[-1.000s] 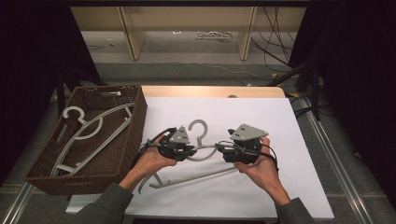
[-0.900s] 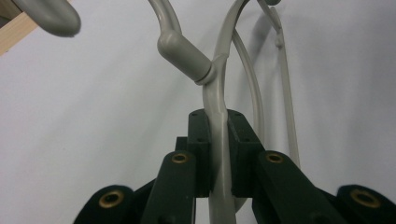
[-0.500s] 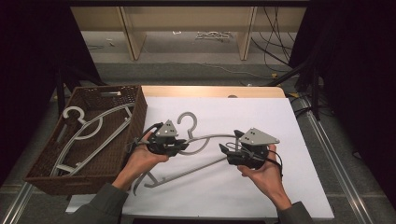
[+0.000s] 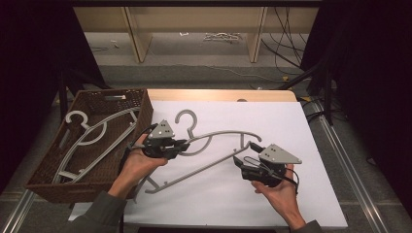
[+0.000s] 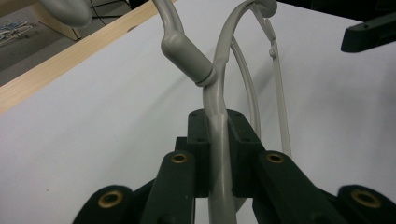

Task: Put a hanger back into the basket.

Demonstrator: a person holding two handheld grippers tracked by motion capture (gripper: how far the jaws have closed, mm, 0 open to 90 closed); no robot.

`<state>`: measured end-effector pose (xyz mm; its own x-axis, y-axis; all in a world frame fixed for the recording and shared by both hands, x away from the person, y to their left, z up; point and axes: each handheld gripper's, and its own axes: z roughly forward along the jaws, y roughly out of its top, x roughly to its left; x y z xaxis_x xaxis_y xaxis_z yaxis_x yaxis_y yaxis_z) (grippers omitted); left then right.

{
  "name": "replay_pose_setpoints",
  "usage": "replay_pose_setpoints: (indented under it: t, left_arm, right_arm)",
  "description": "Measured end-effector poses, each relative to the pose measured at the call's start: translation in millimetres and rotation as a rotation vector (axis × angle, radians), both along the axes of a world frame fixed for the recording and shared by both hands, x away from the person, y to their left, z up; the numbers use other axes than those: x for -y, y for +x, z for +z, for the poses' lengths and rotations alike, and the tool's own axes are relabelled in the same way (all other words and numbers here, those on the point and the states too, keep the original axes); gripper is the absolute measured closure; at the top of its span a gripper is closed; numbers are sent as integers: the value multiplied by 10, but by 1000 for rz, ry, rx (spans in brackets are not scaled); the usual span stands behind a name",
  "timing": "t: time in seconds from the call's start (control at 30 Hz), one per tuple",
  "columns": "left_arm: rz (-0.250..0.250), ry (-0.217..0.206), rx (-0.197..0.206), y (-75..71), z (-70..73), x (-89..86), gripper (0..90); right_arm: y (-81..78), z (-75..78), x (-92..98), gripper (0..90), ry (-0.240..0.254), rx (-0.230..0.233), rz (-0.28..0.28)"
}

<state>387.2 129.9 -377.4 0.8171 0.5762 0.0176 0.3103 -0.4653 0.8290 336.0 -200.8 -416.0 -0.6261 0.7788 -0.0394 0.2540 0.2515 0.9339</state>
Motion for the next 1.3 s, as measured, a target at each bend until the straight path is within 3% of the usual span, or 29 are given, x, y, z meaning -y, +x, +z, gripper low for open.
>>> replay_pose_setpoints:
  t: [0.17,0.27,0.3,0.37,0.5,0.53,0.67,0.93,1.13,1.2,1.3]
  left_arm:
    - [15,-30,-5,-20,48,-19,813]
    - [-4,-16,10,-6,96,-50,813]
    - [18,-39,6,-15,106,-44,813]
    - [23,-33,17,-7,167,-82,812]
    - [49,-86,50,-7,360,-165,812]
    - [49,-86,50,-7,360,-165,811]
    - [58,-115,66,-15,518,-230,812]
    - [114,-108,83,52,639,-444,812]
    - [174,-85,119,132,687,-730,812]
    - [197,-83,111,148,690,-826,812]
    - [233,-62,108,183,699,-981,812]
  right_arm:
    - [-54,-40,27,261,6,-5,-7]
    - [-80,-50,37,261,8,-3,-11]
    - [-98,-71,40,261,8,-4,-5]
    - [-113,-84,58,262,-2,-7,-8]
    - [-135,-100,92,261,0,-22,-15]
    - [-131,-105,101,261,-2,-5,-20]
    - [-143,-109,106,262,15,-16,-17]
    - [-177,-114,137,262,5,-16,-22]
    - [-189,-119,164,262,-7,-27,-19]
    - [-191,-131,150,262,20,-38,-14]
    - [-193,-122,163,262,-8,-30,-19]
